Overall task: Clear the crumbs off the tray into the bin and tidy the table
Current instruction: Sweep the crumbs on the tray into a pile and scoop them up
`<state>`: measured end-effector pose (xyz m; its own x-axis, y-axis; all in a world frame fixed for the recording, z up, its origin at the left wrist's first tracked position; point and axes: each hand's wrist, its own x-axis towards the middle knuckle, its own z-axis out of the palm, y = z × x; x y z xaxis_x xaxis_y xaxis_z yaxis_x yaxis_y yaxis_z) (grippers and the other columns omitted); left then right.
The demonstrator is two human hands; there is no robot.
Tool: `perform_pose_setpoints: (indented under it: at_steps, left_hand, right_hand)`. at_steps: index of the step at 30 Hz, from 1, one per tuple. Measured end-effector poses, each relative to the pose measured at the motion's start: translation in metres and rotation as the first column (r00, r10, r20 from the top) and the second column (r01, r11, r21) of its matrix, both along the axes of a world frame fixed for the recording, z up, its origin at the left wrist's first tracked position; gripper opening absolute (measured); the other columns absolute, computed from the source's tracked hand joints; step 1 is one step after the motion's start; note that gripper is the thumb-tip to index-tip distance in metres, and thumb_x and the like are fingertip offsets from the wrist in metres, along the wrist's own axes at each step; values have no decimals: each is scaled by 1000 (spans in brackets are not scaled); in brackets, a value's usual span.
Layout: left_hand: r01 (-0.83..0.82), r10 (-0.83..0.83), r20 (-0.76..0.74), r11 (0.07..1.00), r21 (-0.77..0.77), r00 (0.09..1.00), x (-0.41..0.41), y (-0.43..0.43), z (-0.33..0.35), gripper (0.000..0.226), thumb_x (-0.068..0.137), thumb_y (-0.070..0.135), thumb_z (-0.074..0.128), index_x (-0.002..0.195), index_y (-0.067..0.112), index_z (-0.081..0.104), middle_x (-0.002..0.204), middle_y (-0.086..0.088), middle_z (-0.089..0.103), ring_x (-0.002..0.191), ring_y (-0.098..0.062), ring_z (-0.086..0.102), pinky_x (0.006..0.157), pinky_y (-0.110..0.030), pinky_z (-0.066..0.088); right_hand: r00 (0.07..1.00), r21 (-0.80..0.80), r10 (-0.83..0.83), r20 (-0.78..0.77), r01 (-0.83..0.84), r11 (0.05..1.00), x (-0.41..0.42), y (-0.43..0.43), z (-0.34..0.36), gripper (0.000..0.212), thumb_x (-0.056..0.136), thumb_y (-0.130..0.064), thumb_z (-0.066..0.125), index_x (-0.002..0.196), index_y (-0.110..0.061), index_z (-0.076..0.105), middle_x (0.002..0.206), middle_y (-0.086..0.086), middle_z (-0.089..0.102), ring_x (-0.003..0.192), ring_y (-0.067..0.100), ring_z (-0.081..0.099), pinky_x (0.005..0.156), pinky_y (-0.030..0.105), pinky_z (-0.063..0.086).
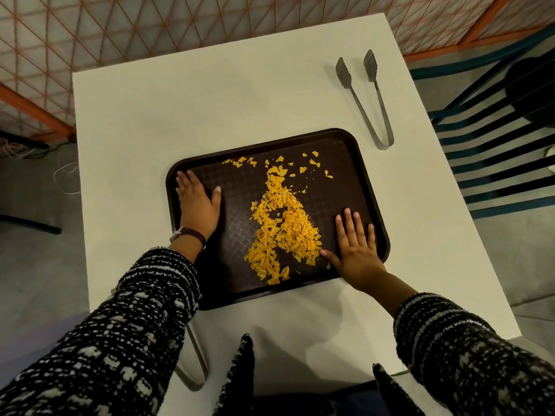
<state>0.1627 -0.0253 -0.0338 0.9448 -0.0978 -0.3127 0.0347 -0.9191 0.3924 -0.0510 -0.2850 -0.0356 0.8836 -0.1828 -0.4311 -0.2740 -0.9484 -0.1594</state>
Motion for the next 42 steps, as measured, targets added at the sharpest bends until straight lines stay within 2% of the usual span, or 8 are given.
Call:
perform_pose_setpoints:
  at_steps: [4,11,18,24,32,37,39,42]
  left_hand:
    - [62,-62,-7,998,-11,998,1,-14,3,72,97,38,33,145,-3,-1,155,-23,-5,144,-32,-8,117,-38,-5]
    - [566,-573,5,807,-167,819,-69,-46,6,61,97,42,21,146,14,-2,153,-1,-8,144,-16,-8,115,-26,-12]
    - [226,-201,159,962,-157,967,-77,-6,-2,65,92,42,17,145,6,13,155,-7,13,142,-12,2,117,-30,-7]
    - [250,-247,159,968,4,956,-73,5,-15,68,90,40,14,143,0,25,154,-15,20,143,-22,11,117,-35,-3]
    - [244,-241,188,970,8,952,-73,5,-21,68,89,41,15,143,2,25,154,-12,19,140,-12,5,116,-27,-9]
    - [250,-246,183,968,0,952,-74,7,-19,63,92,38,20,142,0,28,152,-15,22,140,-16,10,115,-20,-15]
    - [249,-247,177,968,9,953,-74,6,-19,63,92,38,19,142,0,27,153,-14,21,141,-16,9,115,-20,-15]
    - [248,-246,186,969,15,951,-73,6,-18,64,92,39,19,142,1,27,153,-14,21,141,-16,8,114,-20,-15]
  right_hand:
    - [1000,2,-6,8,6,1000,0,0,-1,93,73,-78,-14,143,-16,-15,150,3,-24,140,20,-24,112,42,-19]
    - [999,2,-9,32,9,1000,0,1,-2,93,76,-77,-12,144,-14,-9,152,4,-18,142,21,-18,113,44,-14]
    - [960,305,-221,173,161,939,16,3,14,92,81,-74,5,149,-13,-1,154,-4,-10,142,11,-15,115,32,-13]
    - [922,376,-306,237,203,904,93,-20,12,64,98,-40,33,149,-9,8,159,7,2,146,18,-5,115,31,-9]
    - [948,270,-150,280,72,960,147,-5,-8,74,92,-56,16,149,-9,7,159,8,4,146,18,-5,115,37,-13]
    - [948,493,-7,319,-159,856,110,26,1,69,93,-51,22,149,-12,11,158,4,12,146,12,0,119,34,-9]
    - [947,590,-24,319,-179,788,105,26,5,65,94,-47,28,148,-11,19,155,4,22,145,12,9,120,33,-2]
    - [916,581,-157,368,-95,808,121,10,4,63,93,-46,29,146,-11,27,154,5,26,145,14,12,120,35,1]
